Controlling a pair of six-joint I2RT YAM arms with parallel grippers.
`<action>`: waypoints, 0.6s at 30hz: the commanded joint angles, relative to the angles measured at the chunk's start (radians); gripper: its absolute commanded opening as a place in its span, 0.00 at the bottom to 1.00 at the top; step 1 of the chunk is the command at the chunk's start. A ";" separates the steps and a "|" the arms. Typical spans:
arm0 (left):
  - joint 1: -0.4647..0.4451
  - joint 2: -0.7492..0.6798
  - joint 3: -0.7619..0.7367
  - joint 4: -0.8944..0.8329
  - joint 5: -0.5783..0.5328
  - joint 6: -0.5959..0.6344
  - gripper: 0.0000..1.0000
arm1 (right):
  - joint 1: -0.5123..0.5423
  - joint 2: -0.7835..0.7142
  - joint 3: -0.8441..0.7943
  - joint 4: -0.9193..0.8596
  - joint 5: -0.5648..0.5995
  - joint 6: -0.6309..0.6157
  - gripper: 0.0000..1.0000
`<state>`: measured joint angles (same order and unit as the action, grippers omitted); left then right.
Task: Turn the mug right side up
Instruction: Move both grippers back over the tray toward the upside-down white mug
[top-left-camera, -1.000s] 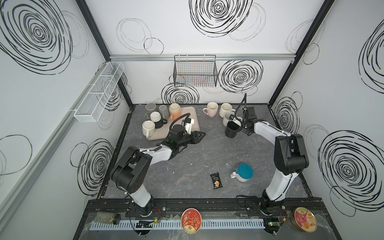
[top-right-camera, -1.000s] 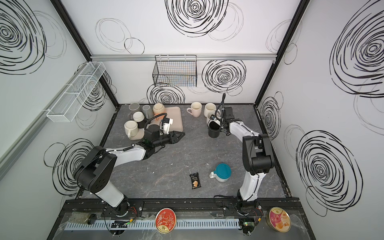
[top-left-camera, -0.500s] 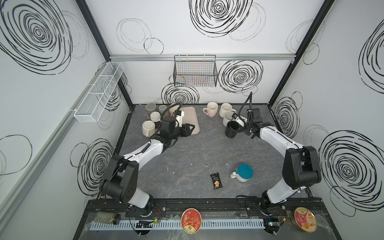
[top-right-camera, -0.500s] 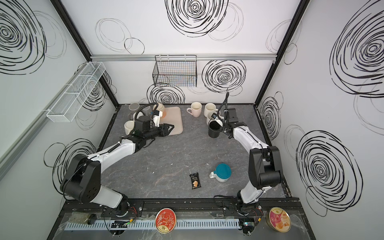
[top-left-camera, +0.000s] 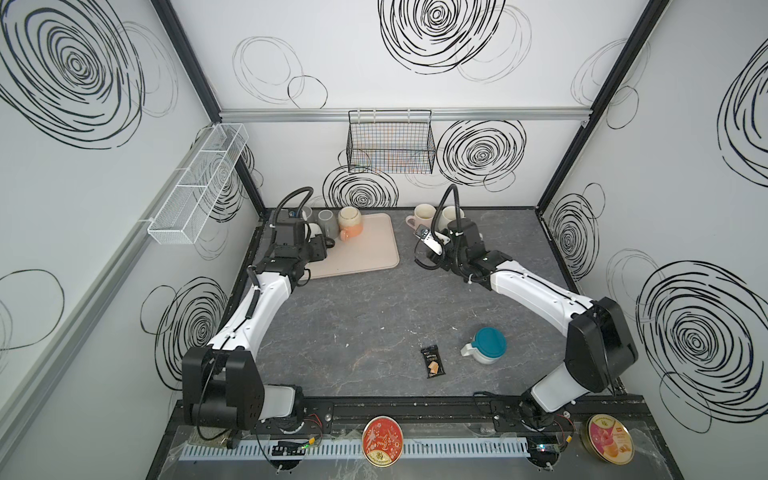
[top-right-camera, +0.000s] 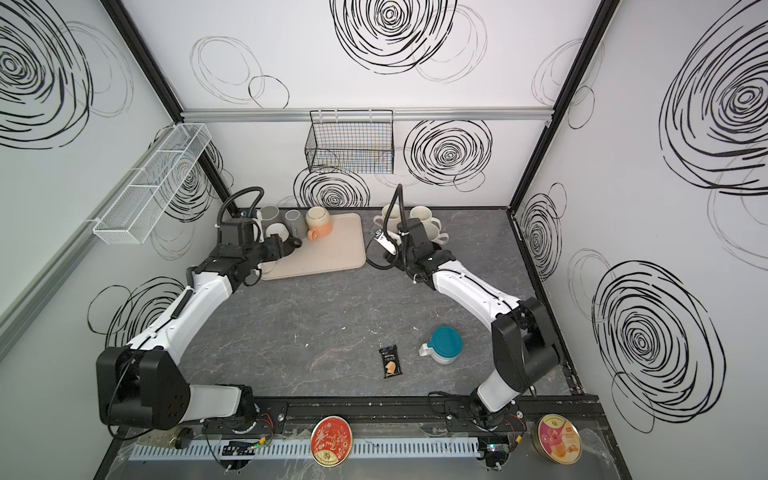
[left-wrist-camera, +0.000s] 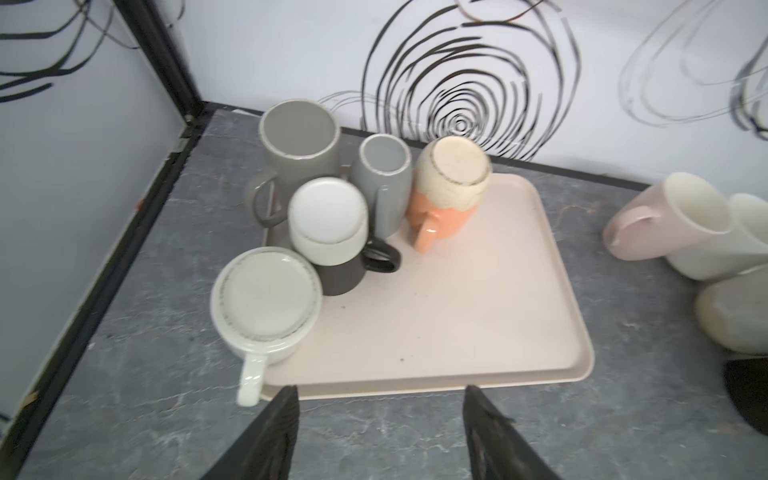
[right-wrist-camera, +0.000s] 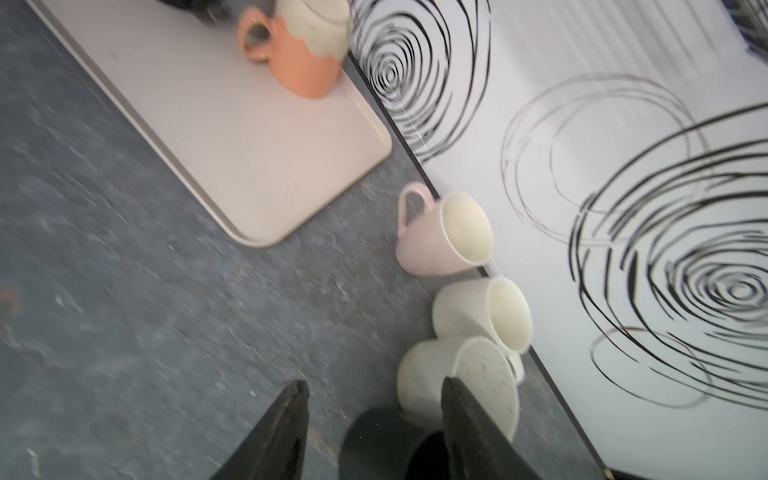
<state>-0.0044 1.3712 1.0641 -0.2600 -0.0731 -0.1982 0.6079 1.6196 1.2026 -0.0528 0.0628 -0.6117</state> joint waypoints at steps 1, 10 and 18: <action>0.065 0.043 0.021 -0.059 -0.044 0.056 0.72 | 0.065 0.066 0.065 0.088 -0.087 0.177 0.58; 0.101 0.222 0.133 -0.161 -0.092 0.123 0.67 | 0.160 0.256 0.228 0.028 -0.180 0.361 0.58; 0.087 0.311 0.175 -0.188 -0.182 0.143 0.61 | 0.162 0.299 0.248 0.075 -0.267 0.468 0.57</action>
<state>0.0910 1.6592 1.2015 -0.4267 -0.2035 -0.0853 0.7685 1.8996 1.4151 -0.0029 -0.1482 -0.2092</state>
